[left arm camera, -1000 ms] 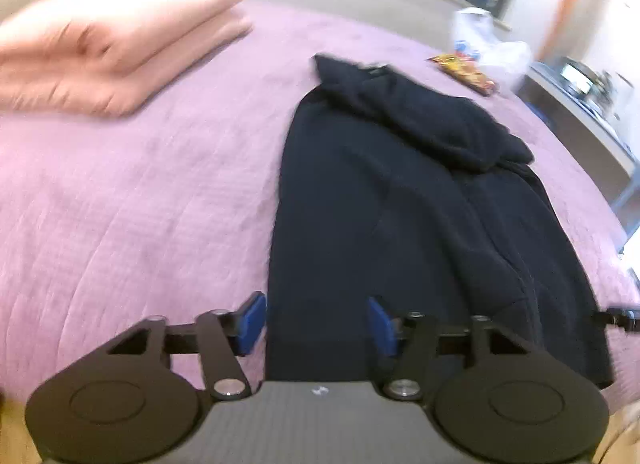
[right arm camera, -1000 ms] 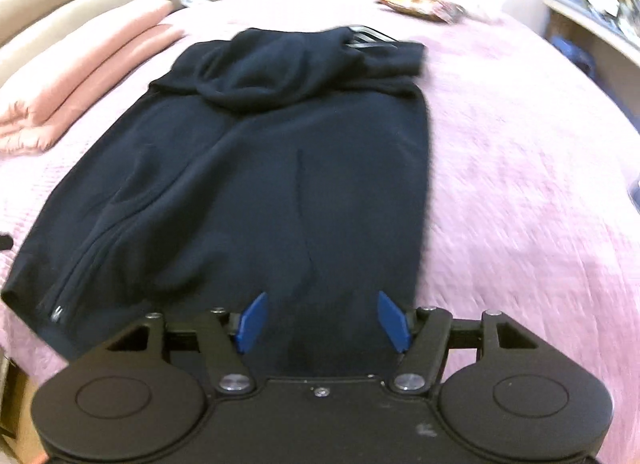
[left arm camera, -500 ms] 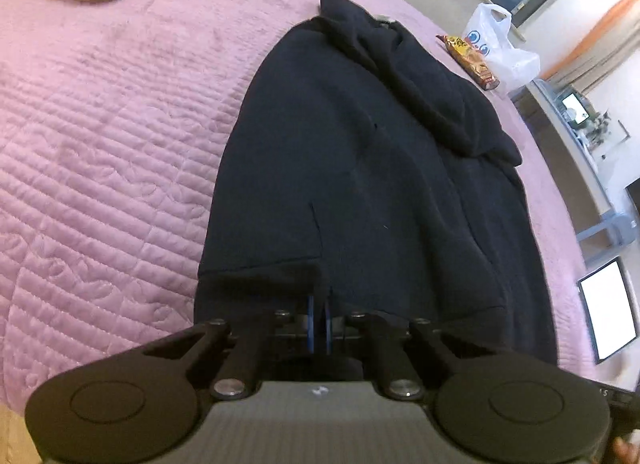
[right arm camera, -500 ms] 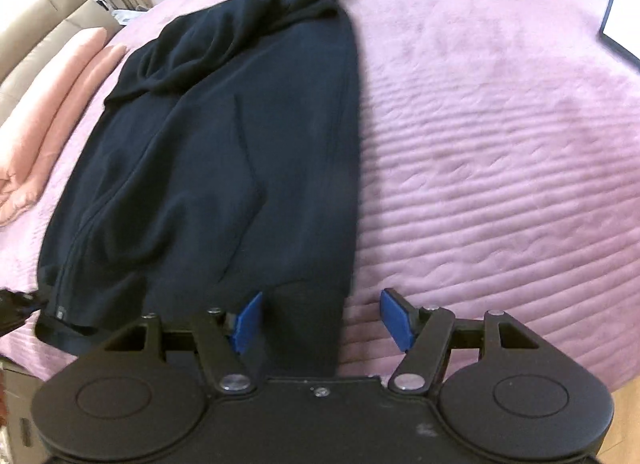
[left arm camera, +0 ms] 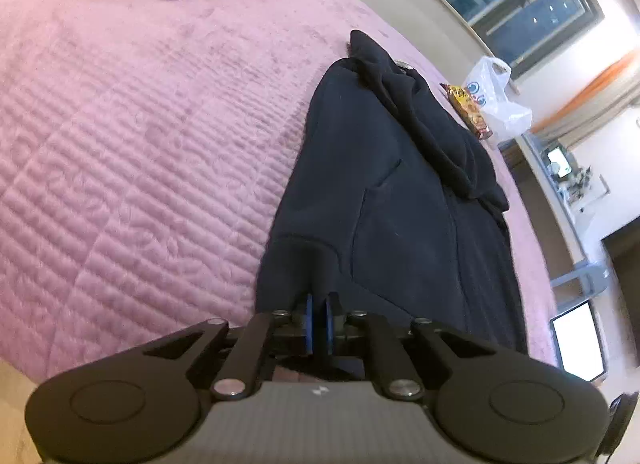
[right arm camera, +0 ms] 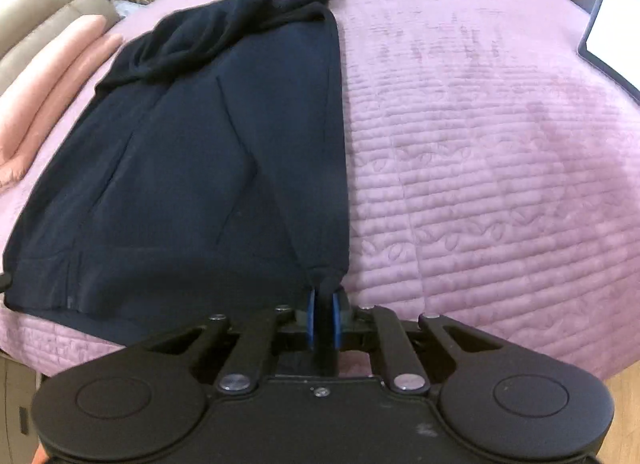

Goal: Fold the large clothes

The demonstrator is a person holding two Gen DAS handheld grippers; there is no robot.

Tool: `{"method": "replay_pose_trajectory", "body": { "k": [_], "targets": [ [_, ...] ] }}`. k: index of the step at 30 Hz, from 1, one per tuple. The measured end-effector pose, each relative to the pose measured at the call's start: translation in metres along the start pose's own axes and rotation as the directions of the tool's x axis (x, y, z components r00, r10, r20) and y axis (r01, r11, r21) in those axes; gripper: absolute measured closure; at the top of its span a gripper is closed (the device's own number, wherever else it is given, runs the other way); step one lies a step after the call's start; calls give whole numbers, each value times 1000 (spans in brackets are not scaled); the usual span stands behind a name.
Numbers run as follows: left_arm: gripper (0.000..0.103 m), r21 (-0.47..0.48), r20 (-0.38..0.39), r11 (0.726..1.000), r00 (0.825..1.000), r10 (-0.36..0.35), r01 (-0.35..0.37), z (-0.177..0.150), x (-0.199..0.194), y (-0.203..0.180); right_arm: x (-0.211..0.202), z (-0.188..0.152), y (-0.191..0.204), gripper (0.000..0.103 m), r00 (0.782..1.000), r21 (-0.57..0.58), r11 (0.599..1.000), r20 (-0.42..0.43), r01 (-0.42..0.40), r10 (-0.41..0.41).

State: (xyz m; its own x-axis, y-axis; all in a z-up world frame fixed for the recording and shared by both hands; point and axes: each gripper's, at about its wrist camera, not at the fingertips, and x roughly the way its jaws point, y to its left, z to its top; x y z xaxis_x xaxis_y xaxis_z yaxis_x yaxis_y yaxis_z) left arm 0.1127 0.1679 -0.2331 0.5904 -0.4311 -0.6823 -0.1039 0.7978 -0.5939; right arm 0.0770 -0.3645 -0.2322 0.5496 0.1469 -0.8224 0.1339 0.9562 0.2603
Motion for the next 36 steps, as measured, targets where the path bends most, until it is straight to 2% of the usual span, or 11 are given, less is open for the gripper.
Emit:
{"method": "replay_pose_trajectory", "body": {
  "k": [4, 7, 10, 15, 19, 21, 22, 23, 29, 33, 36],
  "targets": [
    [78, 54, 34, 995, 996, 83, -85, 2, -27, -2, -26, 7, -6, 82, 999, -13, 1000, 25, -20, 20],
    [71, 24, 99, 997, 992, 77, -80, 10, -51, 2, -37, 18, -9, 45, 999, -11, 1000, 49, -23, 24],
    [56, -14, 81, 999, 996, 32, -31, 22, -43, -1, -37, 22, -12, 36, 997, 29, 998, 59, -57, 55],
    [57, -57, -62, 997, 997, 48, -52, 22, 7, 0, -30, 23, 2, 35, 996, 48, 996, 44, -79, 77],
    [96, -36, -11, 992, 993, 118, -119, 17, 12, -2, -18, 18, 15, 35, 999, -14, 999, 9, -32, 32],
    [96, -66, 38, 995, 996, 77, -74, 15, 0, 2, -15, 14, 19, 57, 1000, -49, 999, -3, -16, 16],
    [96, -63, 55, 995, 996, 76, -73, 13, -6, 4, -13, 12, 20, 90, 1000, -68, 998, -7, -11, 10],
    [96, -67, 64, 995, 995, 72, -68, 12, -11, 7, -12, 9, 21, 94, 1000, -85, 996, -3, 13, -14],
    [96, -197, 40, 980, 999, 22, -13, 1, -25, 49, -16, 5, 1, 91, 1000, 5, 1000, -14, -13, 13],
    [88, -53, 83, 998, 996, 34, -29, 5, -41, 21, -33, 11, -6, 61, 997, 57, 995, -1, -82, 82],
    [71, -31, 103, 999, 994, 21, -18, 12, -46, 13, -44, 17, 0, 60, 997, 26, 997, 33, -68, 67]
  ]
}}
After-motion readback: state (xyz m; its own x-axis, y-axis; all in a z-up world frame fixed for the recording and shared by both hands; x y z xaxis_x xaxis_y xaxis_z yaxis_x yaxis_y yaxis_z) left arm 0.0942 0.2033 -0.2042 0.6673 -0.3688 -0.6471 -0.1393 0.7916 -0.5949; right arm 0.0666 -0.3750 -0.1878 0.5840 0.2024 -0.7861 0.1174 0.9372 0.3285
